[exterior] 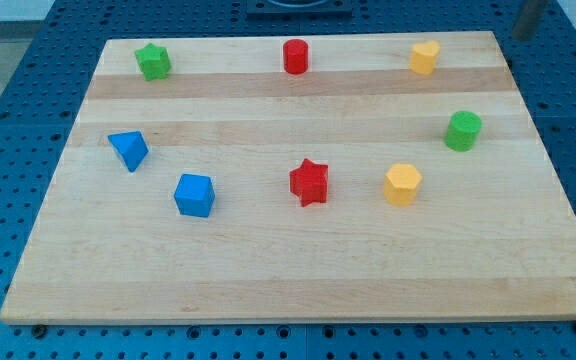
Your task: Move the yellow heart downwards slightly
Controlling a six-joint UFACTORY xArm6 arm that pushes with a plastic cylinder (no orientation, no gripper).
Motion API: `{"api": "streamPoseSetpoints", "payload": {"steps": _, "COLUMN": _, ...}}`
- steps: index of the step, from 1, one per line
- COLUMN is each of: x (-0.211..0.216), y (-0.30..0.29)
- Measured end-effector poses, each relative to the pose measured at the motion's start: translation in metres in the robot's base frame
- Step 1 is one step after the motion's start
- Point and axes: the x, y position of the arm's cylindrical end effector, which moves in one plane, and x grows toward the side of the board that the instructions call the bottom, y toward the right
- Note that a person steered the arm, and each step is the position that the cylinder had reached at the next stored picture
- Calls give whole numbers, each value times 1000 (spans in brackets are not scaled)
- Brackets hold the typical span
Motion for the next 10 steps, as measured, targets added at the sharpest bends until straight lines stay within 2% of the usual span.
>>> {"api": "streamPoseSetpoints", "payload": {"steps": 2, "x": -11, "y": -72}}
{"api": "streamPoseSetpoints", "payload": {"steps": 5, "x": -6, "y": -127}}
{"api": "streamPoseSetpoints", "payload": {"steps": 7, "x": 62, "y": -131}}
{"api": "streamPoseSetpoints", "payload": {"steps": 8, "x": 111, "y": -146}}
{"api": "streamPoseSetpoints", "payload": {"steps": 9, "x": 91, "y": -146}}
{"api": "streamPoseSetpoints", "payload": {"steps": 10, "x": 51, "y": -145}}
